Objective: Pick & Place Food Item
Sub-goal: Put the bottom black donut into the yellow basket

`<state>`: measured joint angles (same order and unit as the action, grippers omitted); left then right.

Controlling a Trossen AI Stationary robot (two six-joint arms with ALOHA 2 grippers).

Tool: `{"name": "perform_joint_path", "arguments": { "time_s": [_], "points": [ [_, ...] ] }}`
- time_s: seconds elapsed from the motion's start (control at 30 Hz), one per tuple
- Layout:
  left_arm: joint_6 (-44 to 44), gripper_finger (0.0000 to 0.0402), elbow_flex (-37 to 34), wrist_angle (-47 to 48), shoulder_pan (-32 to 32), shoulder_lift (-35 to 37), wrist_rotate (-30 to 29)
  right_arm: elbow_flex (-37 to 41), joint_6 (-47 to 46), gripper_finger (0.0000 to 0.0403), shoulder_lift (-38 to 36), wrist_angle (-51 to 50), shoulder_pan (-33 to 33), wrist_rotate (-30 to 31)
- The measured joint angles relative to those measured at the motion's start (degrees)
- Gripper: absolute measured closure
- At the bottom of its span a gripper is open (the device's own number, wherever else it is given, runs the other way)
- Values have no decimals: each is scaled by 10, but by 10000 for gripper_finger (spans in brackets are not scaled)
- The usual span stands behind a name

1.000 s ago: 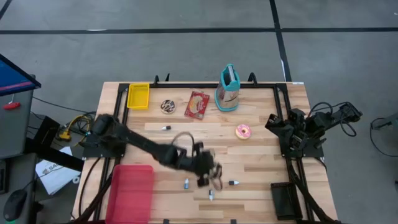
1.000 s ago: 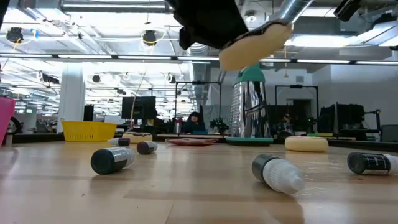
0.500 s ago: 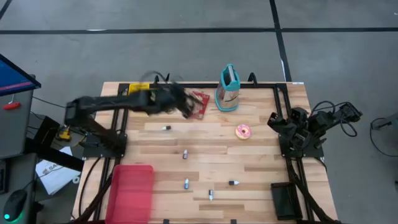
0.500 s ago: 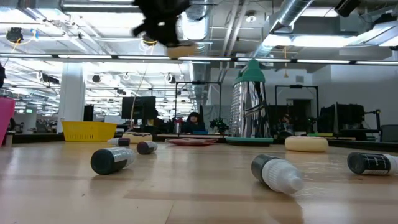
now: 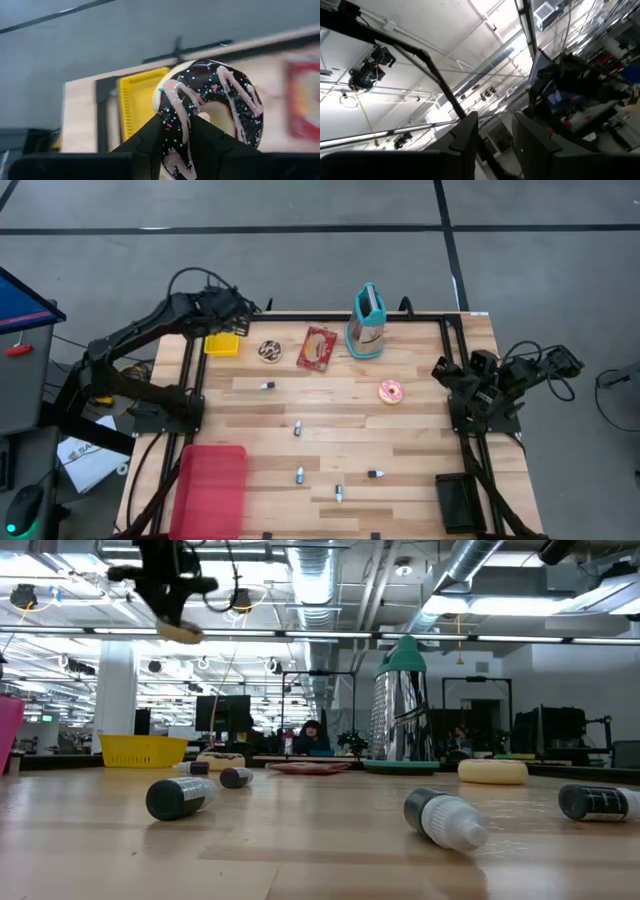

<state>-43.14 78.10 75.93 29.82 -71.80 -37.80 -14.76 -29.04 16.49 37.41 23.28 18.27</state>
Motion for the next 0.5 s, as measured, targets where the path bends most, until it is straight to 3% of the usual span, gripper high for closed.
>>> {"name": "perform_joint_path", "arguments": {
  "time_s": [0.3, 0.5],
  "points": [
    [17, 325, -152, -107, 127, 14, 1, 0, 41, 290, 4, 59, -63, 13],
    [-30, 325, -252, -241, 193, 14, 70, -2, 37, 290, 4, 65, -90, 13]
  ]
}}
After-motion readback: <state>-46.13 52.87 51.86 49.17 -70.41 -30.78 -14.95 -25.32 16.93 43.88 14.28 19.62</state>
